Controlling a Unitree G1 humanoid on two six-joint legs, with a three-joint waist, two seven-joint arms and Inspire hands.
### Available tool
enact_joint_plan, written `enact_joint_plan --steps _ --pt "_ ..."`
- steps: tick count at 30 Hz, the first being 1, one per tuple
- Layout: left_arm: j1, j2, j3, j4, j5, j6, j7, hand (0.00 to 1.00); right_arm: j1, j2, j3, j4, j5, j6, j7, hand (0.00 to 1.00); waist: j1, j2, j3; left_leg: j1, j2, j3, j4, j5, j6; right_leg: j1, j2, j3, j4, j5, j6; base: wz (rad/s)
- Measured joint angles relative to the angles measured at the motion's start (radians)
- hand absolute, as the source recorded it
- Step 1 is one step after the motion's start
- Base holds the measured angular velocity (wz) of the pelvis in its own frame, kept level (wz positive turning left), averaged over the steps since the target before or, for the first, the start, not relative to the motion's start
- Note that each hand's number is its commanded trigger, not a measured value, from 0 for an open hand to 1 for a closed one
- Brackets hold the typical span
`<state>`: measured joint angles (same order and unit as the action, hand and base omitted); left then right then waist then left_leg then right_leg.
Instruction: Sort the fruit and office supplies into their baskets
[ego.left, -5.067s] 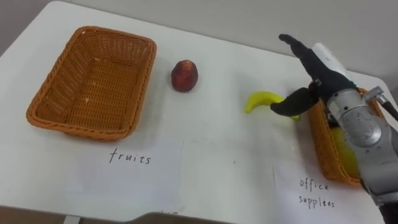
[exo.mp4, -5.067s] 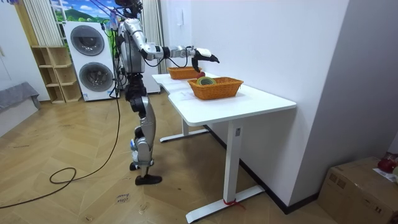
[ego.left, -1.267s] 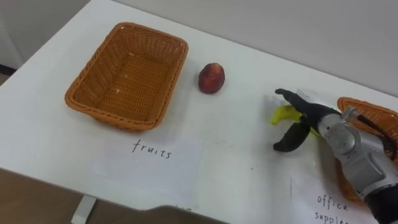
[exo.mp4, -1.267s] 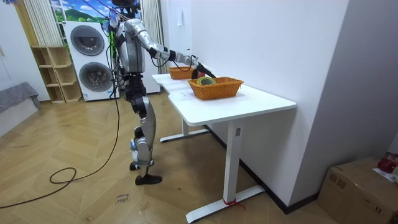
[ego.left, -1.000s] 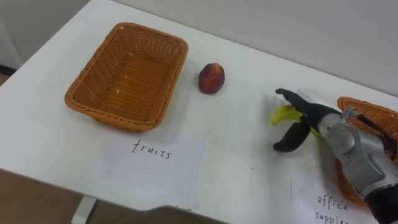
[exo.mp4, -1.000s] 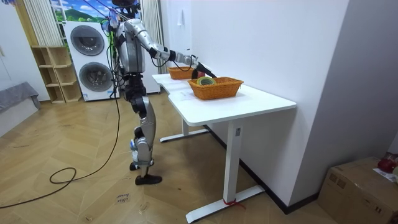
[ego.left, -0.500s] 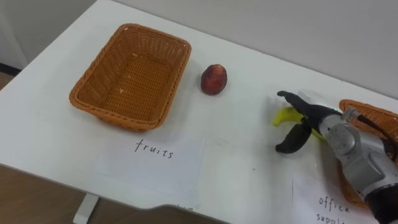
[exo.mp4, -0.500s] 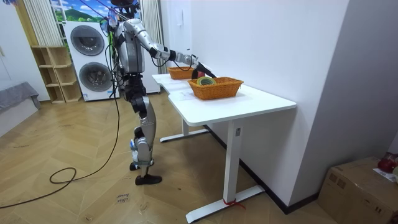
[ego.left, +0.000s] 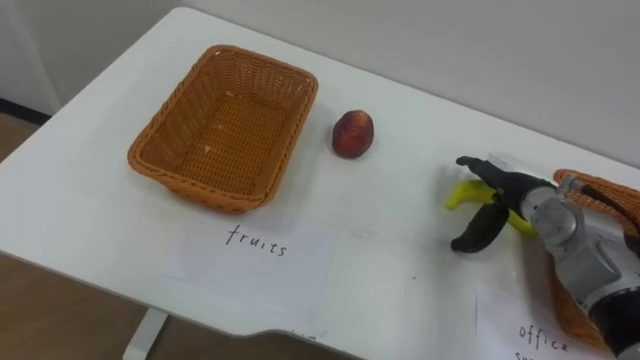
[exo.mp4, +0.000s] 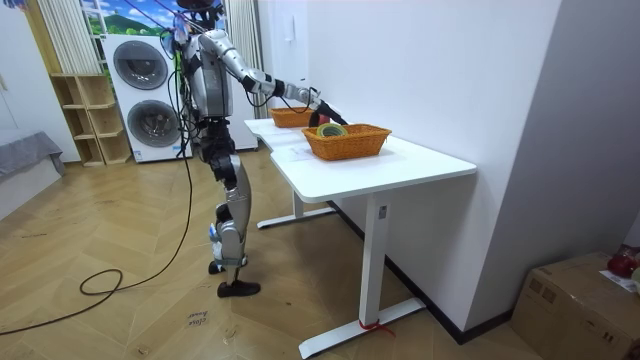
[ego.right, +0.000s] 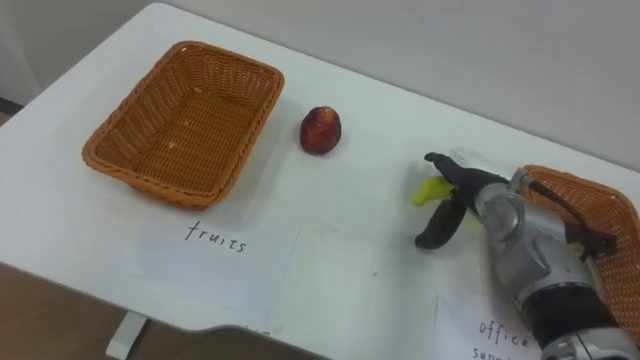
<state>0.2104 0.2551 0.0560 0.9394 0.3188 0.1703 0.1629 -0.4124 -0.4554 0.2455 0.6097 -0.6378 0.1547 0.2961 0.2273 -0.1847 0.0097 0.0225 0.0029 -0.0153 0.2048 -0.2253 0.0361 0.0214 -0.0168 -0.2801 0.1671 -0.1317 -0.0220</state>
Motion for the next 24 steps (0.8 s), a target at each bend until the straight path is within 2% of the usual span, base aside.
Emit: enact_joint_plan --steps 15,24 --pt "-0.001 0.000 0.002 -0.001 0.001 0.013 -0.015 0.00 0.000 0.000 -0.004 0.002 -0.001 0.001 0.024 0.00 -0.002 0.002 -0.0017 0.001 0.000 0.004 0.000 0.000 0.000 0.003 0.000 -0.003 0.000 0.000 0.000 0.00" --pt "0.010 -0.001 0.003 -0.038 0.010 0.030 -0.027 0.00 0.000 -0.001 -0.005 -0.001 -0.001 0.016 0.026 0.00 -0.003 0.000 -0.0063 0.000 0.000 0.007 0.001 0.000 0.000 -0.002 -0.001 -0.001 0.000 0.000 0.000 -0.01"
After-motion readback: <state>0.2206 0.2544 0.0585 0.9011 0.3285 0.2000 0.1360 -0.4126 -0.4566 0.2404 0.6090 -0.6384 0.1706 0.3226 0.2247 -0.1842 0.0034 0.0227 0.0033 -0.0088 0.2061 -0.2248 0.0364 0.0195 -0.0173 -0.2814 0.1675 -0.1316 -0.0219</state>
